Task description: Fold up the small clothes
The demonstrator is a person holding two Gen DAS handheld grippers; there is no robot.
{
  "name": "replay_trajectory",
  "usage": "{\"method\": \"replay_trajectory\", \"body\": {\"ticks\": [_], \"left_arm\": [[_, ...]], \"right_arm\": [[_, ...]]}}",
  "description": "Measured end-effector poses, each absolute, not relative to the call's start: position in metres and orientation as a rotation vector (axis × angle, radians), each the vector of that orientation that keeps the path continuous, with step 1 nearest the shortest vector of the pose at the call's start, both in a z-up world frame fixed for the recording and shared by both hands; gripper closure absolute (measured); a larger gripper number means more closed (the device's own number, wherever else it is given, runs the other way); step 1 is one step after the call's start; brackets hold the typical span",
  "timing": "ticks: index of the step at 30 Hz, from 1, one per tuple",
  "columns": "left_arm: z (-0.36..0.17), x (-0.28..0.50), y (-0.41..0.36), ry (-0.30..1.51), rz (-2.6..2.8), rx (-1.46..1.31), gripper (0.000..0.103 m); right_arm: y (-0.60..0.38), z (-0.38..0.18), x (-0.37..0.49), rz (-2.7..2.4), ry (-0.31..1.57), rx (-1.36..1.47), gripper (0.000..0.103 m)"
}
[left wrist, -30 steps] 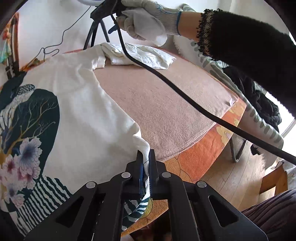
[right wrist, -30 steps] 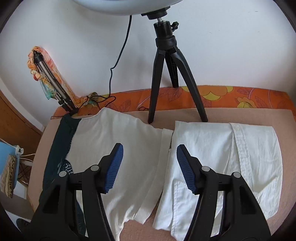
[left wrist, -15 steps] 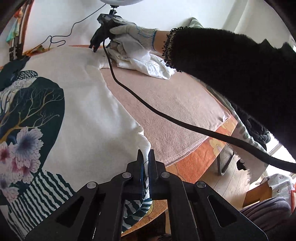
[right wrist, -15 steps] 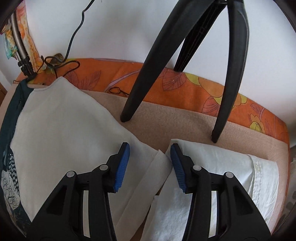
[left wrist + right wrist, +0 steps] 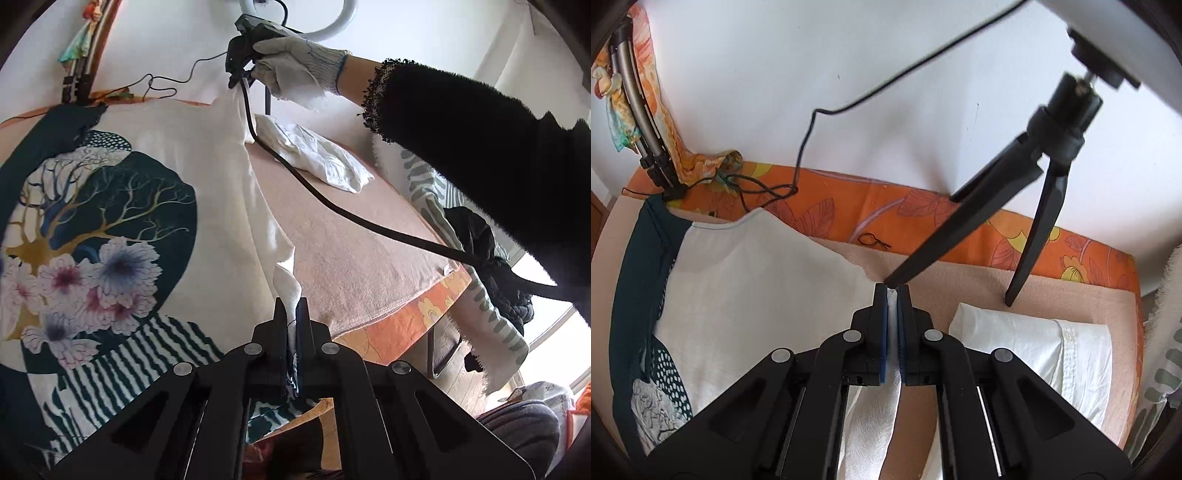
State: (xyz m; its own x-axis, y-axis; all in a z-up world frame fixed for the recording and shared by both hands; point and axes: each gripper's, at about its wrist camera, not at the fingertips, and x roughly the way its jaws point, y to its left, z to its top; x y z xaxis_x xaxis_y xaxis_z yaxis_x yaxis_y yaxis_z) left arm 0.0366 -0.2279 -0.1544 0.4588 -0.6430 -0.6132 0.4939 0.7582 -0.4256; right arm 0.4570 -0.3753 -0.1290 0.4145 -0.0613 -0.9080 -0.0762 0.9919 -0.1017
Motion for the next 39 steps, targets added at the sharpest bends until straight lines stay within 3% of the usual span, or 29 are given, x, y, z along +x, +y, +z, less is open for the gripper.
{"method": "replay_trajectory", "body": {"ticks": [7, 17, 36, 37, 39], "left_arm": [[-0.161, 0.033, -0.184, 0.842, -0.630, -0.259, 0.101], [-0.177, 0.043, -0.132, 0.877, -0.516, -0.318, 0.101], [-0.183, 0.047, -0.100, 0.872, -0.450, -0.347, 0.101], [-0.183, 0.048, -0.099, 0.880, -0.455, -0.349, 0.101], [-0.181, 0.048, -0.101, 0.901, -0.465, -0.332, 0.099]], "right_arm": [[-0.292, -0.116, 0.476, 0.007, 1.129, -0.234, 0.098], [-0.183, -0.163, 0.500, 0.049, 1.172, -0.321, 0.098], [-0.114, -0.199, 0.511, 0.162, 1.211, -0.269, 0.098], [-0.112, -0.198, 0.510, 0.184, 1.219, -0.260, 0.097], [-0.107, -0.185, 0.502, 0.154, 1.164, -0.294, 0.085]]}}
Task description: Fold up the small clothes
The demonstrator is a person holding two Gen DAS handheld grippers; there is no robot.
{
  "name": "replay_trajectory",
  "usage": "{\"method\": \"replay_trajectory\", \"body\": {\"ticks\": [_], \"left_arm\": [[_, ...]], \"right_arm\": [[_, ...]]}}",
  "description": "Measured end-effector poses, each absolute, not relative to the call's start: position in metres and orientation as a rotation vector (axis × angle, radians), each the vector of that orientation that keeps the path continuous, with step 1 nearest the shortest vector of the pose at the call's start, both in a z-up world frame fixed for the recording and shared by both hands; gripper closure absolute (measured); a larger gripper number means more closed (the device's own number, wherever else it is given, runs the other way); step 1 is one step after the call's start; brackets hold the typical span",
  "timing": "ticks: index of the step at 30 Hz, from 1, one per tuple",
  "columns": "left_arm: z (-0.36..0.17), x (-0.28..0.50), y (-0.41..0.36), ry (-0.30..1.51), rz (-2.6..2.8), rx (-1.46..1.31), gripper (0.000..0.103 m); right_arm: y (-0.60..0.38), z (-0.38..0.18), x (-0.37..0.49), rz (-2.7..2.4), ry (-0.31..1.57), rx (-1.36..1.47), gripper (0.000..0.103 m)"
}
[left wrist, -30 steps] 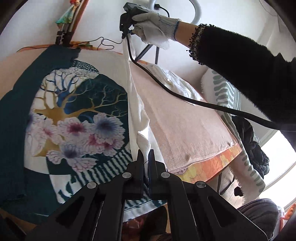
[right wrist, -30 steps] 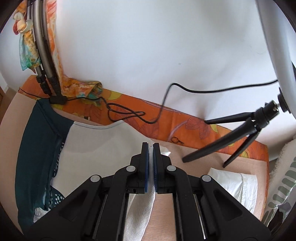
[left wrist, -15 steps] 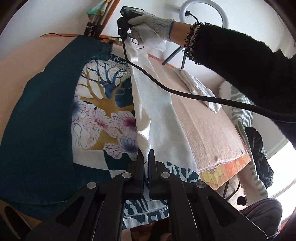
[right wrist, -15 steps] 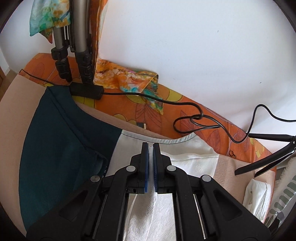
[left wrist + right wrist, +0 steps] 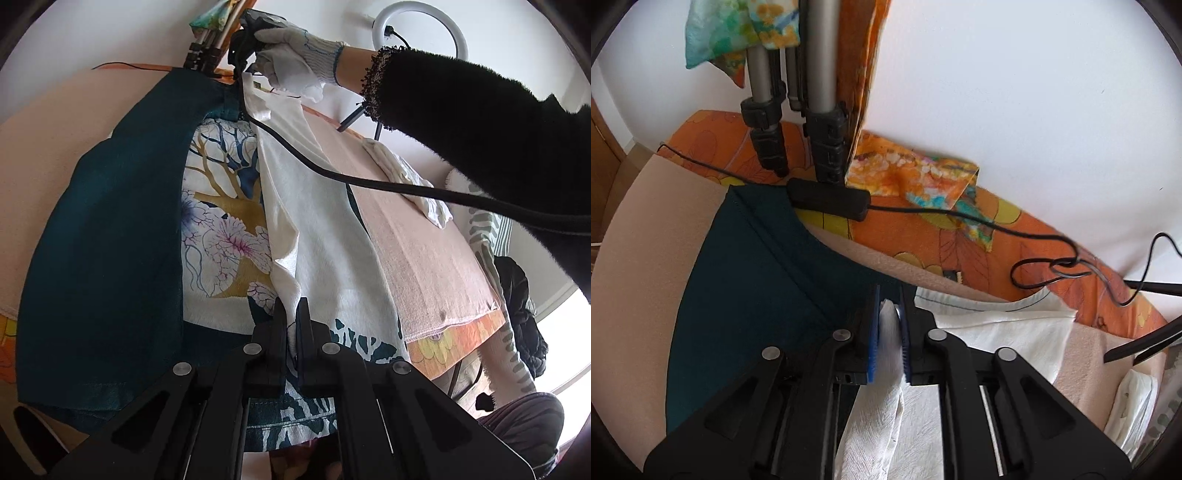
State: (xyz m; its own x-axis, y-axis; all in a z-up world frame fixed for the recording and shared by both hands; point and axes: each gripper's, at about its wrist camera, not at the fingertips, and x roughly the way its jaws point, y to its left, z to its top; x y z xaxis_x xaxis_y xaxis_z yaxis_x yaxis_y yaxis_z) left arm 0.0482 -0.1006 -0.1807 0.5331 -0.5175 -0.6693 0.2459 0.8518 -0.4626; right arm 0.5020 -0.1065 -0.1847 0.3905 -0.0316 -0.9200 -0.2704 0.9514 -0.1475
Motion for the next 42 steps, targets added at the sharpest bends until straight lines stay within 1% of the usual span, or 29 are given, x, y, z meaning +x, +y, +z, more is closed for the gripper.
{"method": "replay_trajectory", "body": {"ticks": [1, 2, 3, 9, 12, 13, 15, 18, 21, 26, 29, 32, 33, 34, 35, 36, 38, 39, 40, 41, 42], "left_arm": [[-0.179, 0.047, -0.101, 0.913, -0.468, -0.324, 0.096], [-0.178, 0.045, -0.100, 0.924, -0.469, -0.323, 0.093], [-0.176, 0.043, -0.098, 0.933, -0.474, -0.324, 0.084], [-0.149, 0.020, -0.064, 0.891, -0.465, -0.262, 0.083], [-0.134, 0.015, -0.036, 0.858, -0.432, -0.226, 0.082], [-0.130, 0.016, -0.025, 0.852, -0.416, -0.213, 0.073], [-0.126, 0.018, -0.002, 0.856, -0.373, -0.213, 0.059], [-0.130, 0.028, 0.027, 0.906, -0.344, -0.252, 0.059], [-0.142, 0.043, 0.040, 0.978, -0.356, -0.287, 0.058], [-0.169, 0.052, 0.037, 1.103, -0.388, -0.345, 0.058], [-0.174, 0.050, 0.028, 1.102, -0.390, -0.297, 0.059], [-0.172, 0.046, 0.017, 1.104, -0.423, -0.262, 0.063], [-0.172, 0.045, 0.012, 1.105, -0.438, -0.239, 0.072], [-0.174, 0.044, 0.006, 1.108, -0.448, -0.212, 0.088], [-0.175, 0.042, 0.000, 1.101, -0.443, -0.180, 0.093], [-0.175, 0.042, -0.003, 1.088, -0.440, -0.161, 0.098], [-0.175, 0.043, -0.005, 1.087, -0.455, -0.168, 0.101], [-0.174, 0.043, -0.006, 1.079, -0.448, -0.159, 0.102], [-0.171, 0.042, -0.005, 1.063, -0.447, -0.151, 0.102], [-0.168, 0.042, -0.004, 1.046, -0.446, -0.149, 0.102], [-0.165, 0.042, -0.003, 1.038, -0.446, -0.150, 0.102]], "right_arm": [[-0.107, -0.175, 0.498, 0.148, 1.142, -0.299, 0.066], [-0.110, -0.164, 0.493, 0.152, 1.125, -0.284, 0.051], [-0.114, -0.149, 0.485, 0.166, 1.101, -0.258, 0.049], [-0.165, -0.062, 0.408, 0.195, 1.005, -0.160, 0.049], [-0.204, -0.034, 0.343, 0.196, 0.983, -0.075, 0.049], [-0.215, -0.027, 0.319, 0.204, 0.977, -0.058, 0.049], [-0.240, -0.024, 0.272, 0.181, 0.971, -0.039, 0.049], [-0.265, -0.041, 0.205, 0.195, 1.022, 0.011, 0.049], [-0.273, -0.061, 0.138, 0.238, 1.057, 0.040, 0.049], [-0.277, -0.104, 0.048, 0.255, 1.136, 0.123, 0.049], [-0.274, -0.127, 0.019, 0.250, 1.175, 0.138, 0.049], [-0.263, -0.140, 0.006, 0.266, 1.190, 0.111, 0.049], [-0.260, -0.145, 0.004, 0.259, 1.196, 0.098, 0.049], [-0.256, -0.151, 0.001, 0.261, 1.207, 0.086, 0.051], [-0.253, -0.155, 0.001, 0.265, 1.215, 0.070, 0.056], [-0.250, -0.158, 0.001, 0.269, 1.221, 0.057, 0.058], [-0.244, -0.163, 0.000, 0.262, 1.219, 0.036, 0.068], [-0.240, -0.164, 0.000, 0.259, 1.215, 0.016, 0.072], [-0.238, -0.164, 0.000, 0.269, 1.215, 0.007, 0.088], [-0.237, -0.164, 0.000, 0.295, 1.225, 0.027, 0.100], [-0.238, -0.164, 0.001, 0.308, 1.232, 0.057, 0.100]]}}
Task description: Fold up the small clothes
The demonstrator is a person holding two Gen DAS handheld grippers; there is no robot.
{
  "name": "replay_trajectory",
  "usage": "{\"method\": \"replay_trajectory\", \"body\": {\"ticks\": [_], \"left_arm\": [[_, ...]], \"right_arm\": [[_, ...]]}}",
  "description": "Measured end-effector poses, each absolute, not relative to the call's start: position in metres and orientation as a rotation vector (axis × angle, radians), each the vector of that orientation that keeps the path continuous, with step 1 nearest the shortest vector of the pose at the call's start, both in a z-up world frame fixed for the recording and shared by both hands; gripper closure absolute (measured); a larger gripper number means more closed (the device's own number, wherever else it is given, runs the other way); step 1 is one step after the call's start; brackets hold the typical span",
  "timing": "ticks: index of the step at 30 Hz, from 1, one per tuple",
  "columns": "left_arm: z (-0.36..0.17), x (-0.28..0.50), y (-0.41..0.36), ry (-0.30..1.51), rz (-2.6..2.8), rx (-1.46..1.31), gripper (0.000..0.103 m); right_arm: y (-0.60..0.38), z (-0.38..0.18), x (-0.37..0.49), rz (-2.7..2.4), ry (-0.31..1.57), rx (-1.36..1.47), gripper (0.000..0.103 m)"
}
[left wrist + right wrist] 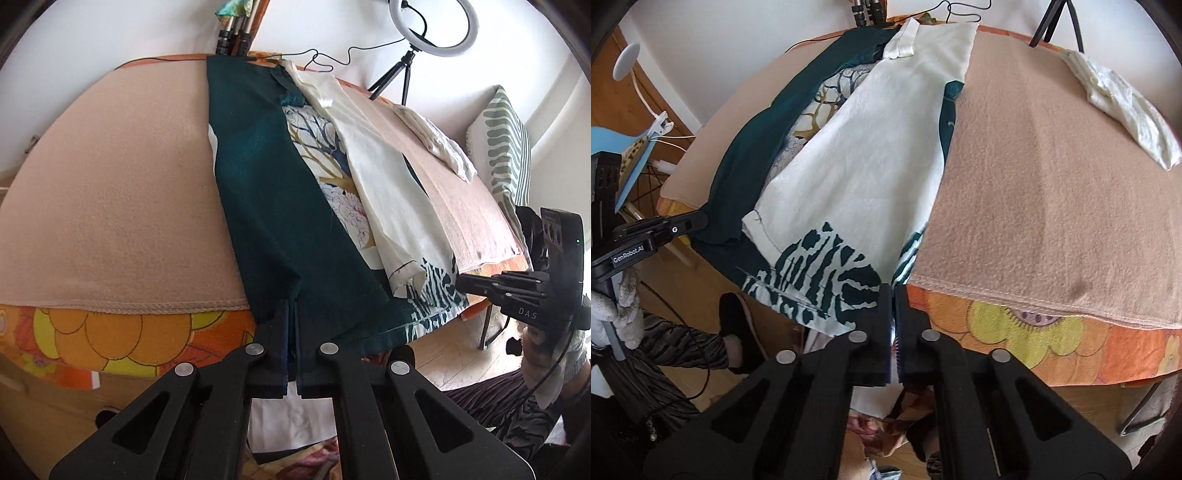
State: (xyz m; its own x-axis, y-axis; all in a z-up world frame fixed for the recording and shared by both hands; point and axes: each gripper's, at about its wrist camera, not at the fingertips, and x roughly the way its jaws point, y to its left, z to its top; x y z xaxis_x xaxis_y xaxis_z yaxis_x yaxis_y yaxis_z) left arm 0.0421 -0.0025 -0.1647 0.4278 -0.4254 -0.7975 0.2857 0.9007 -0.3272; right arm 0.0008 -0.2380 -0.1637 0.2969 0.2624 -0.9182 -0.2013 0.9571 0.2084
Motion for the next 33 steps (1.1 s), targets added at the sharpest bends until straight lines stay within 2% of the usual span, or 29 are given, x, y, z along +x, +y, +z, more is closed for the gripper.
{"method": "replay_trajectory", "body": {"ticks": [7, 9, 13, 15, 17, 19, 20, 21, 22, 27, 32, 33], "left_arm": [[-0.149, 0.030, 0.016, 0.976, -0.430, -0.082, 0.102], [-0.153, 0.033, 0.016, 1.012, -0.452, -0.083, 0.102], [-0.148, 0.024, 0.013, 1.005, -0.431, -0.034, 0.096], [-0.138, 0.015, 0.011, 0.951, -0.397, 0.013, 0.091], [-0.127, 0.008, 0.005, 0.892, -0.397, 0.025, 0.091], [-0.118, 0.006, -0.010, 0.848, -0.437, 0.060, 0.089], [-0.116, 0.007, -0.020, 0.844, -0.472, 0.081, 0.084], [-0.116, 0.009, -0.028, 0.844, -0.495, 0.098, 0.072], [-0.118, 0.009, -0.036, 0.842, -0.521, 0.105, 0.068], [-0.141, 0.012, -0.071, 0.891, -0.562, 0.221, 0.065], [-0.157, 0.025, -0.071, 0.928, -0.518, 0.235, 0.065], [-0.160, 0.027, -0.068, 0.940, -0.522, 0.220, 0.072]], "right_arm": [[-0.261, -0.141, -0.004, 0.263, 1.199, 0.067, 0.101], [-0.257, -0.145, -0.004, 0.282, 1.218, 0.055, 0.101], [-0.247, -0.140, -0.006, 0.225, 1.192, -0.067, 0.100], [-0.252, -0.127, -0.003, 0.200, 1.165, -0.060, 0.091], [-0.255, -0.109, 0.009, 0.214, 1.116, -0.040, 0.075], [-0.254, -0.092, 0.032, 0.239, 1.088, -0.020, 0.073], [-0.252, -0.085, 0.046, 0.263, 1.071, 0.006, 0.073], [-0.249, -0.079, 0.063, 0.288, 1.069, 0.033, 0.073], [-0.246, -0.075, 0.082, 0.315, 1.074, 0.061, 0.073], [-0.223, -0.076, 0.177, 0.435, 1.082, 0.209, 0.072], [-0.181, -0.122, 0.257, 0.463, 1.173, 0.274, 0.072], [-0.174, -0.134, 0.270, 0.464, 1.197, 0.276, 0.072]]}}
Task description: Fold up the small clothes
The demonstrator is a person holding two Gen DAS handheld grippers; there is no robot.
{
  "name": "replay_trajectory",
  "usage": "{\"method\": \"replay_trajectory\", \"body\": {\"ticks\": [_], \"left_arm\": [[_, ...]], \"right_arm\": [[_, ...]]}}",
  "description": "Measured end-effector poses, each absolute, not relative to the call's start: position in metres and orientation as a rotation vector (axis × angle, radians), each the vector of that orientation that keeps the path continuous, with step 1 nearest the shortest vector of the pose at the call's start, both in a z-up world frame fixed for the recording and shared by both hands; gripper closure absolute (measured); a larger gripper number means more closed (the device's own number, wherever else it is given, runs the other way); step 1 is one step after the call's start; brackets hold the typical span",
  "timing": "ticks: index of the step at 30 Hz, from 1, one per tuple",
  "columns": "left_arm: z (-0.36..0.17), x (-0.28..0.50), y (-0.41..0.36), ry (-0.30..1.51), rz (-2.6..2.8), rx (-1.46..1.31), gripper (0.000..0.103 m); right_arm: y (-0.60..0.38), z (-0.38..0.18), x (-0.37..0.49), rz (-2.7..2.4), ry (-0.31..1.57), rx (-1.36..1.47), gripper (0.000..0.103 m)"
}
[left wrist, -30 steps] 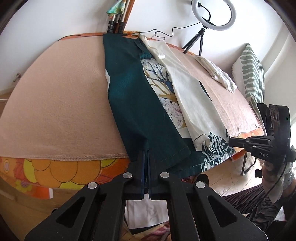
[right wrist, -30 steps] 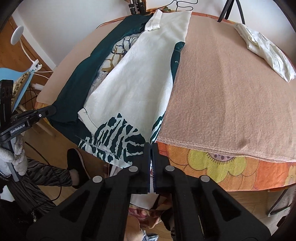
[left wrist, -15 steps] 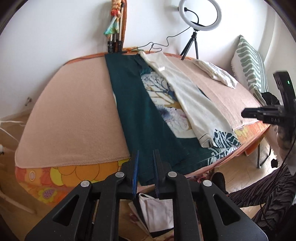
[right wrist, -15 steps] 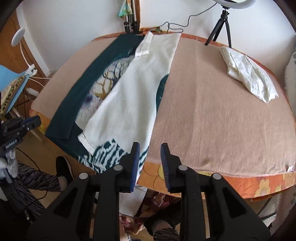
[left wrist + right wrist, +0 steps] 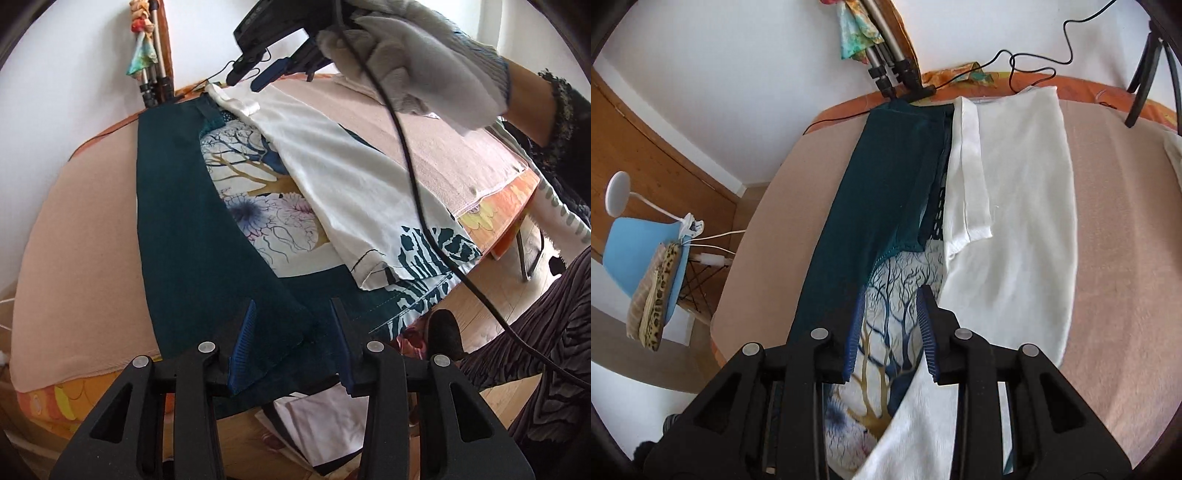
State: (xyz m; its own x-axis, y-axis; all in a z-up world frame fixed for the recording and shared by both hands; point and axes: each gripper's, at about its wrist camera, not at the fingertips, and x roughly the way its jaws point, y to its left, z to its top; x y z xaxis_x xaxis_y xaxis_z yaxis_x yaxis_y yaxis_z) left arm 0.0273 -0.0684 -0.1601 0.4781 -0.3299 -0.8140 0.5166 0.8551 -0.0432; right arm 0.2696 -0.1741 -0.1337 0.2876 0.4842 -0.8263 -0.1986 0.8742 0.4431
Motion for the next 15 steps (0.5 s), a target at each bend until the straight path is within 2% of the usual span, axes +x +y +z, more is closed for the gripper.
{"method": "replay_trajectory", "body": {"ticks": [1, 3, 9, 15], "left_arm": [[-0.165, 0.030, -0.066, 0.956, -0.520, 0.206, 0.086], [-0.165, 0.031, -0.061, 0.933, -0.514, 0.182, 0.099], [-0.163, 0.040, -0.048, 0.966, -0.531, 0.053, 0.101], [-0.155, 0.033, -0.052, 0.941, -0.557, 0.050, 0.101]], "right_arm": [[-0.168, -0.144, 0.281, 0.461, 1.217, 0.281, 0.072], [-0.160, -0.163, 0.299, 0.457, 1.243, 0.297, 0.072], [-0.148, -0.193, 0.329, 0.384, 1.283, 0.290, 0.072], [-0.144, -0.192, 0.339, 0.345, 1.265, 0.274, 0.073]]}}
